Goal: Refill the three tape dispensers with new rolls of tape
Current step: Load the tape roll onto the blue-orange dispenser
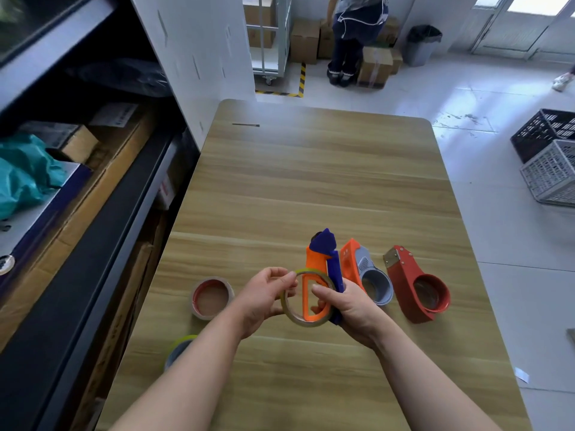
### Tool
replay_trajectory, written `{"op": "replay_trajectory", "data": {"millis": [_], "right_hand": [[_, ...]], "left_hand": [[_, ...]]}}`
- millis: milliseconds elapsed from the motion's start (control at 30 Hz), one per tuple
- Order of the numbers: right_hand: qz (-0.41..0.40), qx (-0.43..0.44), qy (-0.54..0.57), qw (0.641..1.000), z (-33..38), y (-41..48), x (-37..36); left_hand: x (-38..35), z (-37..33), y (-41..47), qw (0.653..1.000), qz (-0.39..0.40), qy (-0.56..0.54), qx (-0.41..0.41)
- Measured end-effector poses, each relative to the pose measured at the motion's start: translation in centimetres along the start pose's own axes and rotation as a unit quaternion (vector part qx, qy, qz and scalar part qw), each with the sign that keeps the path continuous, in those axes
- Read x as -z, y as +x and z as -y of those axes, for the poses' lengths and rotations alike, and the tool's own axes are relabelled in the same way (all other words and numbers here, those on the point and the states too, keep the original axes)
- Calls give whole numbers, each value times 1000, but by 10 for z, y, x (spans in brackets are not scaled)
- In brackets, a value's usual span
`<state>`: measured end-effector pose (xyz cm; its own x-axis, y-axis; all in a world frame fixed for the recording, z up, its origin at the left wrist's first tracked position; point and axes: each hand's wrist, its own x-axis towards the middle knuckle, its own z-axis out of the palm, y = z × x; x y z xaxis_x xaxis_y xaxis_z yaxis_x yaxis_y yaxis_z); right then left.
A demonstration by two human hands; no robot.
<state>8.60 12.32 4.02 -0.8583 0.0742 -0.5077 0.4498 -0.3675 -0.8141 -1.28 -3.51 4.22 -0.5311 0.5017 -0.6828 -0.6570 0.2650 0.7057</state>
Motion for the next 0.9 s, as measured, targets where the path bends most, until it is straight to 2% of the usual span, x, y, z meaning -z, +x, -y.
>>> {"op": "replay_trajectory", "data": {"millis": [133, 267, 400, 533, 633, 767, 900], "right_hand": [[-19, 12, -18, 1000, 2, -2, 3], [-27, 11, 17, 999, -1, -3, 4], [-50, 14, 32, 998, -4, -2, 5], [-53, 20, 57, 997, -5, -2, 4], [-32, 16, 26, 999, -5, -3, 7], [22, 1, -42, 999, -1, -6, 11], [66, -6, -116, 991, 5, -8, 8]], "left_hand": [[4, 1, 1, 996, 1, 73, 45], [8, -7, 0, 994, -2, 43, 103], [10, -16, 1, 987, -3, 82, 137], [15, -20, 2, 979, 14, 29, 200], [17, -19, 4, 973, 44, 1, 227], [21, -18, 10, 977, 45, 53, 200], [17, -23, 10, 980, 47, 164, 101]]}}
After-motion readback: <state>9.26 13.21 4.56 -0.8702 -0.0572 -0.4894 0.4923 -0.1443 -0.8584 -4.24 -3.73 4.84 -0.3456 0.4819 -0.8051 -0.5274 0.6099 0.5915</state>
